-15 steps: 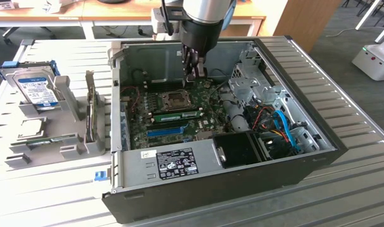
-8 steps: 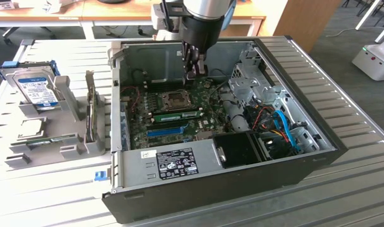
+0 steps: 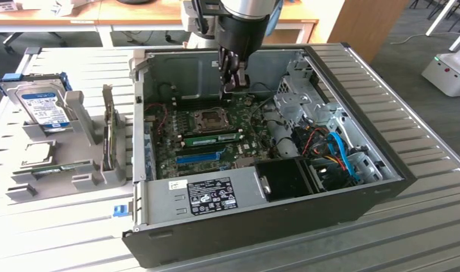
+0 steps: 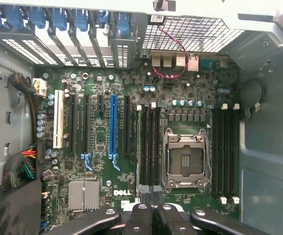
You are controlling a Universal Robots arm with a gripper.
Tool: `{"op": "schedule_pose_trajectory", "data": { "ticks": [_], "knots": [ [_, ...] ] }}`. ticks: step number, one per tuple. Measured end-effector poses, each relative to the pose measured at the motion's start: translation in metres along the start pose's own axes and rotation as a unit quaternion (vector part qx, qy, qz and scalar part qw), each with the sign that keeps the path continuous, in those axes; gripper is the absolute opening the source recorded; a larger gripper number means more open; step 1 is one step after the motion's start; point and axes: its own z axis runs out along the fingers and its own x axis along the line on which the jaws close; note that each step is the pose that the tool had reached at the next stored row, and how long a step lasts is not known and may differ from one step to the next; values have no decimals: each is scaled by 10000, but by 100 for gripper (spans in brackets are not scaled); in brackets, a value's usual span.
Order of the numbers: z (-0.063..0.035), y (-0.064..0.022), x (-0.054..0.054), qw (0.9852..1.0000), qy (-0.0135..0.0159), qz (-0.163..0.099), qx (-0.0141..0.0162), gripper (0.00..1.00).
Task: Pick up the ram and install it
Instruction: 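Press down the ram until it locks into place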
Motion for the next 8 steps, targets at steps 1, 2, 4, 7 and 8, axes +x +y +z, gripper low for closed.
{"op": "schedule_pose_trajectory", "data": {
  "ticks": [1,2,4,7,8],
  "knots": [
    [-1,0,0,10000,1,0,0,11],
    [-1,0,0,10000,1,0,0,11],
    [-1,0,0,10000,1,0,0,11],
    [-1,0,0,10000,1,0,-1,11],
    [-1,0,0,10000,1,0,0,11]
  ]
}}
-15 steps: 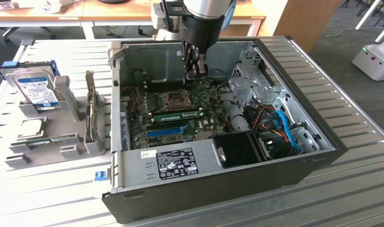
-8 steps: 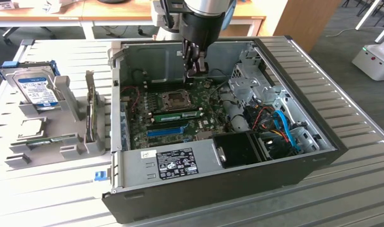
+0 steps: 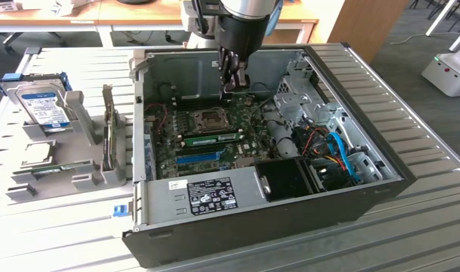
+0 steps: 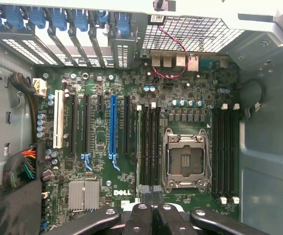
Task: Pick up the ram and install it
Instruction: 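Press down the ram until it locks into place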
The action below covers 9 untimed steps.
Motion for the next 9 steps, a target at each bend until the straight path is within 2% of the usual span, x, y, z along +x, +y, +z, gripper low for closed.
{"op": "schedule_pose_trajectory", "data": {
  "ticks": [5,9],
  "knots": [
    [0,0,0,10000,0,1,0,11],
    [0,-1,0,9999,-6,124,10,11]
  ]
}}
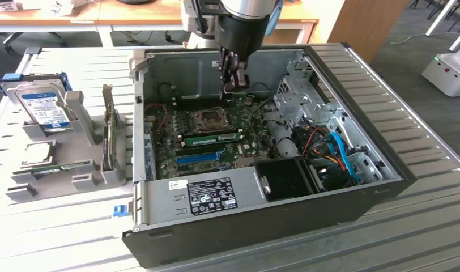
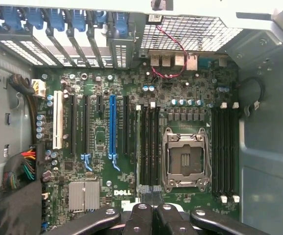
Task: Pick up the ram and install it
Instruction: 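Press down the ram until it locks into place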
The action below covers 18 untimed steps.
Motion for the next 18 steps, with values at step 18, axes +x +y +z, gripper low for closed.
{"op": "schedule_pose_trajectory", "data": {
  "ticks": [18],
  "knots": [
    [8,0,1,9889,-73,1477,119,11]
  ]
}}
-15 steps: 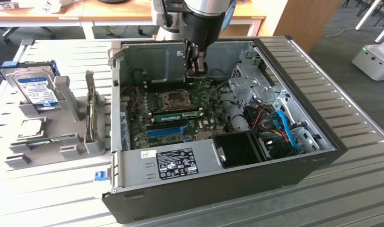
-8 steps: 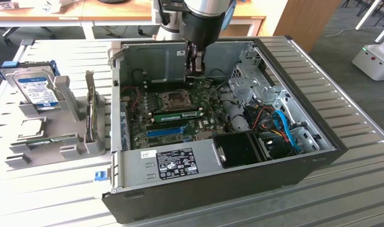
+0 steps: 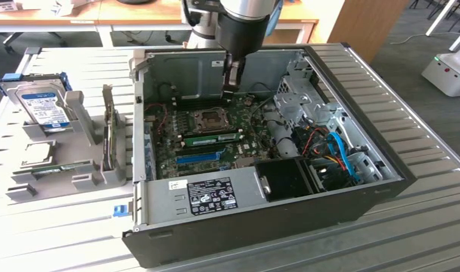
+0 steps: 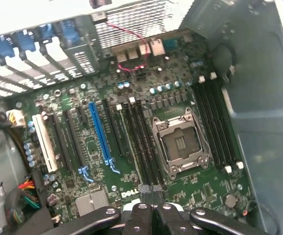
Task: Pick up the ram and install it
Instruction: 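Press down the ram until it locks into place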
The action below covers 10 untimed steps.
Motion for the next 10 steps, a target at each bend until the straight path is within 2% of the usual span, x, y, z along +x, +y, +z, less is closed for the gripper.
{"op": "schedule_pose_trajectory", "data": {
  "ticks": [1,5,10],
  "knots": [
    [1,0,0,9999,-8,165,13,11],
    [2,0,0,9988,-24,492,39,11],
    [4,0,0,9959,-44,898,72,11]
  ]
}}
